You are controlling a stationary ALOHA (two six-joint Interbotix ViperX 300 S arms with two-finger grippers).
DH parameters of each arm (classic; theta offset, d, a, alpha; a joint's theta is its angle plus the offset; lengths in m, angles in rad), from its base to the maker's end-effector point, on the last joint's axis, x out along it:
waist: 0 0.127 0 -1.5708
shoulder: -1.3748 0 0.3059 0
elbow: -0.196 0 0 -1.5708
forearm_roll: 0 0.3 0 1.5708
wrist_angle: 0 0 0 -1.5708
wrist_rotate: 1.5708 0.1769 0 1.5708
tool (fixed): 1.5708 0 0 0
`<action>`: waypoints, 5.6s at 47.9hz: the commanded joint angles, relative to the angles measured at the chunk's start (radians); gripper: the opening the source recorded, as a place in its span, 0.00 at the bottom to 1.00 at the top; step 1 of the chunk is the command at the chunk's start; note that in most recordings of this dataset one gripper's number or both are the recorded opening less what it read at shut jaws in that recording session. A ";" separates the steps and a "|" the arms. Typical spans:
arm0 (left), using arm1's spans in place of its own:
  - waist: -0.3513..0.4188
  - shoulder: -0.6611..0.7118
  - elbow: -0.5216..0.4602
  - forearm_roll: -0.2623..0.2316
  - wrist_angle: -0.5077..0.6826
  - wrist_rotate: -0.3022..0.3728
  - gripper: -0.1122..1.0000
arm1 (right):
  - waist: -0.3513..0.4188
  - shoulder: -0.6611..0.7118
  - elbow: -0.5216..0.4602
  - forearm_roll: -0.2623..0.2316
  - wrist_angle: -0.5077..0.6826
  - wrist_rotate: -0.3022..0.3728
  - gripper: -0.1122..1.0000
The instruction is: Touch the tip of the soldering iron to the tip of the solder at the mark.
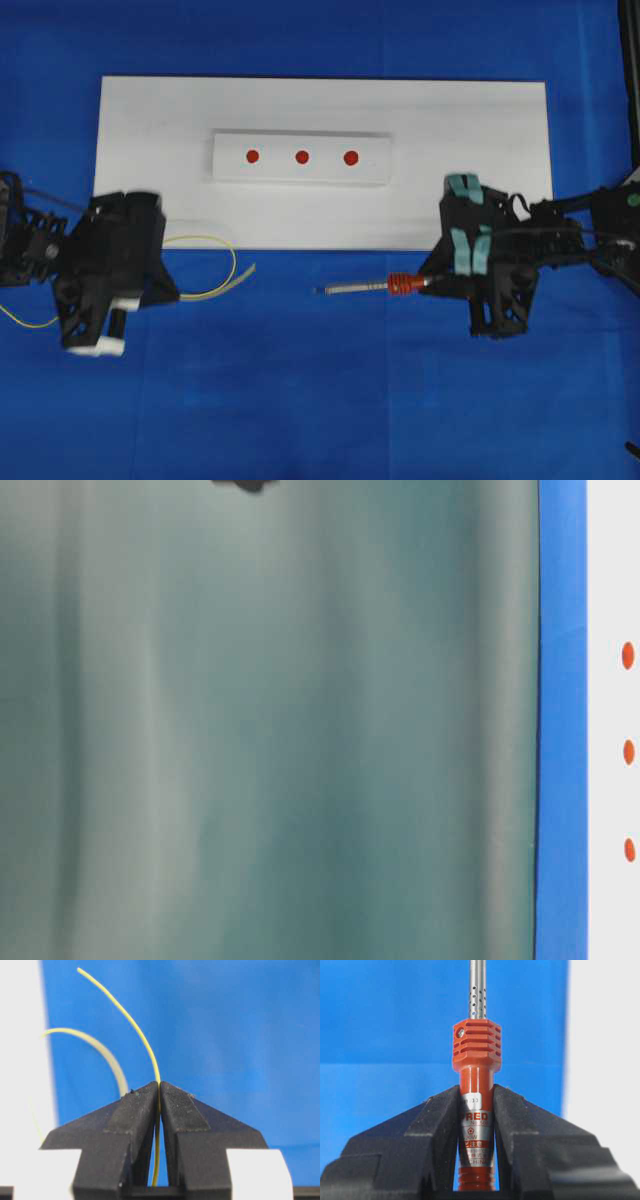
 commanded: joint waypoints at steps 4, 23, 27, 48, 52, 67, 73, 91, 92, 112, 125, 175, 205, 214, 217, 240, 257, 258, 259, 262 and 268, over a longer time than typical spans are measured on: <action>0.095 -0.006 -0.035 0.006 0.028 0.051 0.12 | -0.095 -0.015 -0.046 -0.054 0.026 -0.002 0.16; 0.259 0.015 -0.069 0.006 0.032 0.249 0.12 | -0.270 -0.015 -0.069 -0.158 0.032 -0.002 0.16; 0.276 0.015 -0.071 0.006 0.032 0.264 0.12 | -0.279 -0.017 -0.069 -0.167 0.032 -0.002 0.16; 0.282 0.015 -0.071 0.006 0.034 0.276 0.12 | -0.281 -0.015 -0.074 -0.167 0.049 0.000 0.16; 0.285 0.015 -0.071 0.006 0.046 0.276 0.12 | -0.282 -0.015 -0.077 -0.167 0.049 0.000 0.16; 0.314 0.032 -0.048 0.006 0.044 0.273 0.12 | -0.282 -0.015 -0.081 -0.167 0.046 0.000 0.16; 0.324 0.074 -0.038 0.006 0.026 0.273 0.12 | -0.281 -0.015 -0.083 -0.169 0.044 0.000 0.16; 0.333 0.104 -0.031 0.006 0.017 0.267 0.12 | -0.281 -0.015 -0.083 -0.167 0.043 0.002 0.16; 0.333 0.104 -0.031 0.006 0.017 0.265 0.12 | -0.281 -0.015 -0.083 -0.167 0.044 0.002 0.16; 0.333 0.103 -0.021 0.006 0.021 0.261 0.12 | -0.282 0.043 -0.140 -0.169 0.061 -0.002 0.16; 0.333 0.103 -0.020 0.006 0.023 0.264 0.12 | -0.314 0.138 -0.247 -0.179 0.126 -0.002 0.16; 0.333 0.101 -0.020 0.006 0.023 0.262 0.12 | -0.318 0.310 -0.394 -0.238 0.216 0.000 0.16; 0.333 0.100 -0.020 0.006 0.023 0.265 0.12 | -0.319 0.311 -0.396 -0.238 0.215 0.000 0.16; 0.333 0.101 -0.021 0.006 0.023 0.264 0.12 | -0.319 0.313 -0.400 -0.239 0.213 0.000 0.16; 0.334 0.101 -0.021 0.006 0.023 0.264 0.12 | -0.319 0.313 -0.400 -0.238 0.212 0.000 0.16; 0.333 0.101 -0.021 0.006 0.023 0.267 0.12 | -0.319 0.313 -0.402 -0.239 0.213 0.000 0.16; 0.333 0.101 -0.021 0.006 0.023 0.265 0.12 | -0.319 0.316 -0.400 -0.239 0.212 0.000 0.16; 0.333 0.101 -0.021 0.006 0.023 0.265 0.12 | -0.319 0.318 -0.400 -0.238 0.212 0.000 0.16; 0.333 0.101 -0.021 0.005 0.023 0.265 0.12 | -0.319 0.318 -0.402 -0.238 0.213 0.000 0.16; 0.333 0.101 -0.020 0.006 0.023 0.265 0.12 | -0.319 0.319 -0.400 -0.239 0.212 0.000 0.16; 0.333 0.101 -0.021 0.006 0.023 0.265 0.12 | -0.319 0.319 -0.400 -0.238 0.212 0.000 0.16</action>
